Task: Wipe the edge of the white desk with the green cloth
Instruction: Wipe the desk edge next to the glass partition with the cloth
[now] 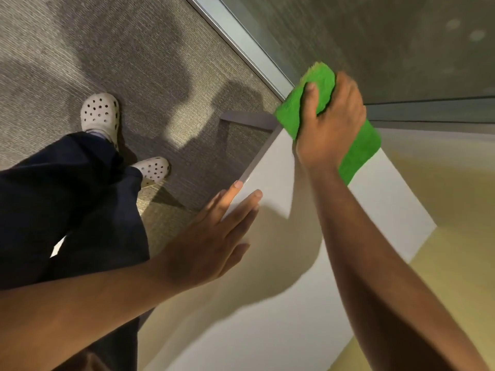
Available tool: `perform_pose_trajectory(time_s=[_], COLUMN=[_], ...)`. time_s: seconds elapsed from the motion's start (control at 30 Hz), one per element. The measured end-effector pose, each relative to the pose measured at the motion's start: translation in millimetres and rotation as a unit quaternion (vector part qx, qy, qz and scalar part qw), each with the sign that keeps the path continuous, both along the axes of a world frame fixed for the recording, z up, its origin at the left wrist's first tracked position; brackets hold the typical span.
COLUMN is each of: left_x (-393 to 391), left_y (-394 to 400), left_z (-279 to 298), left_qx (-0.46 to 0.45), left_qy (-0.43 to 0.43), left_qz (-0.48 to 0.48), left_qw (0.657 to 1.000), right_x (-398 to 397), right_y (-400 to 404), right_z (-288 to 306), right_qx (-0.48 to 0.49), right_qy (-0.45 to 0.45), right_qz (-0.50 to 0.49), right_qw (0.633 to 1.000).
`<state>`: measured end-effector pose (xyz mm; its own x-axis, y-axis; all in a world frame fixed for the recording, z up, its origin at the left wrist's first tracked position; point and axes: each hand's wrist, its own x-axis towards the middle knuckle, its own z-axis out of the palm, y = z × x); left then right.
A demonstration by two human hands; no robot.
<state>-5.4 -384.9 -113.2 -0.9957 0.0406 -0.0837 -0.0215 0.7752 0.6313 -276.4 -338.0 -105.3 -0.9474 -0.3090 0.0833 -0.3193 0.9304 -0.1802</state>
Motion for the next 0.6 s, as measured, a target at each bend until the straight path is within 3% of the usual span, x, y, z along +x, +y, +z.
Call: perform_pose_trajectory(time_s=[0.2, 0.37, 0.5, 0.6], left_x=[0.6, -0.6, -0.4, -0.2], left_y=[-0.7, -0.4, 0.6, -0.4], left_z=[-1.0, 0.1, 0.7, -0.2], left_qx=[0.021, 0.019, -0.001, 0.003], left_qy=[-0.009, -0.006, 0.0, 0.003], left_qz=[-0.004, -0.005, -0.008, -0.007], left_qw=[1.0, 1.0, 1.0, 1.0], right_x=[60.3, 8.5, -23.1, 7.5], right_y=[36.3, 7.8, -30.4, -28.1], right_z=[12.7, 12.5, 8.4, 10.2], right_qx=[0.059, 0.101, 0.057, 0.025], right_qy=[-0.1, -0.073, -0.108, -0.077], right_qz=[0.032, 0.013, -0.126, -0.076], right_qw=[0.993, 0.992, 0.984, 0.994])
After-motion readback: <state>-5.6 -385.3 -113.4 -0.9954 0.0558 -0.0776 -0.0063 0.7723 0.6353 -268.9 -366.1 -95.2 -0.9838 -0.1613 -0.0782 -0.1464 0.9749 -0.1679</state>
